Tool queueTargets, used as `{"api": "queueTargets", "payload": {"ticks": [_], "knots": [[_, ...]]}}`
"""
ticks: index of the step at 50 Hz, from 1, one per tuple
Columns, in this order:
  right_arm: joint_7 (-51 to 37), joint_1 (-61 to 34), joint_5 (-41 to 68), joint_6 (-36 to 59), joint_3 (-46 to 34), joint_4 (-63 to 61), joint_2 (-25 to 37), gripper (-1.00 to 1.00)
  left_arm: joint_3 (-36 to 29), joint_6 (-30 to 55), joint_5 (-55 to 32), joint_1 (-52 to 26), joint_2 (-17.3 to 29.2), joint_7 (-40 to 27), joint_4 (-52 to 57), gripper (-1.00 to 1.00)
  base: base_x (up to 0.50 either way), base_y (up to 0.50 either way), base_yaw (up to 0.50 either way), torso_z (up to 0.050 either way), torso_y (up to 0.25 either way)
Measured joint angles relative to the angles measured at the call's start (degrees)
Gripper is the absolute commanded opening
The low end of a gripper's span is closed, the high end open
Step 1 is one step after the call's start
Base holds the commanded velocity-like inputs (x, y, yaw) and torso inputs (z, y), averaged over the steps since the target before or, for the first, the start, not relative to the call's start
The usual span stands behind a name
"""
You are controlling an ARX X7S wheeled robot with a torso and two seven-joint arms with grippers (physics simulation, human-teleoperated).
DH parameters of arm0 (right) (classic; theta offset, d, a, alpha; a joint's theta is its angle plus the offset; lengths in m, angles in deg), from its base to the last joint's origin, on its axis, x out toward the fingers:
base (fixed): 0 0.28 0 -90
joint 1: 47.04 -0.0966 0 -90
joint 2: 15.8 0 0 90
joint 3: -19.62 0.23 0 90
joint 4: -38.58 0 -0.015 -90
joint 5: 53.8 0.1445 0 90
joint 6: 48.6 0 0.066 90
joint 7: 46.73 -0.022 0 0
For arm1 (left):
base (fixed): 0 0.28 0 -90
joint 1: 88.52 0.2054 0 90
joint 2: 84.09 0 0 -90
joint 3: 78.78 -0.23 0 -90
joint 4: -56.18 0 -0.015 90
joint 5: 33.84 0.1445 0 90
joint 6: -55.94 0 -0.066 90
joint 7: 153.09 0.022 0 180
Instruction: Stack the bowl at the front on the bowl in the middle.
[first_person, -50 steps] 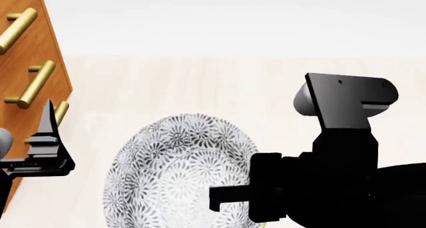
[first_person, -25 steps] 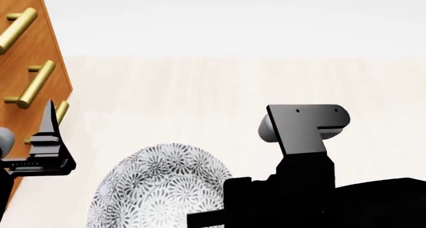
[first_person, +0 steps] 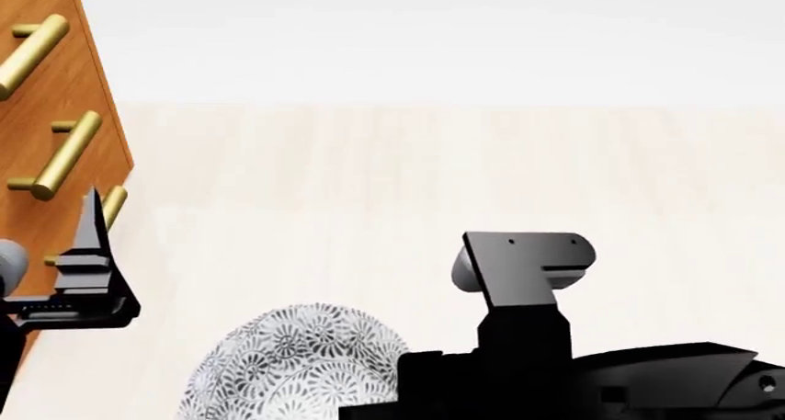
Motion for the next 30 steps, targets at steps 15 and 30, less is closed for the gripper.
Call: {"api": "queueTargets", "payload": {"ticks": [15,30], "knots": [[7.0,0.7,-8.3,0.5,-1.6,4.0,-1.3,-1.00,-0.3,-0.3,-0.2,0.2,0.2,-0.3,-0.1,1.00,0.00,0.00,0.00,0.000,0.001],[10.4,0.5,-10.9,0.9,-3.3,6.1,-1.6,1.00,-0.6,-0.7,-0.4,0.3,0.4,-0.5,-0.7,1.00,0.00,0.00,0.00,0.000,0.000]]}}
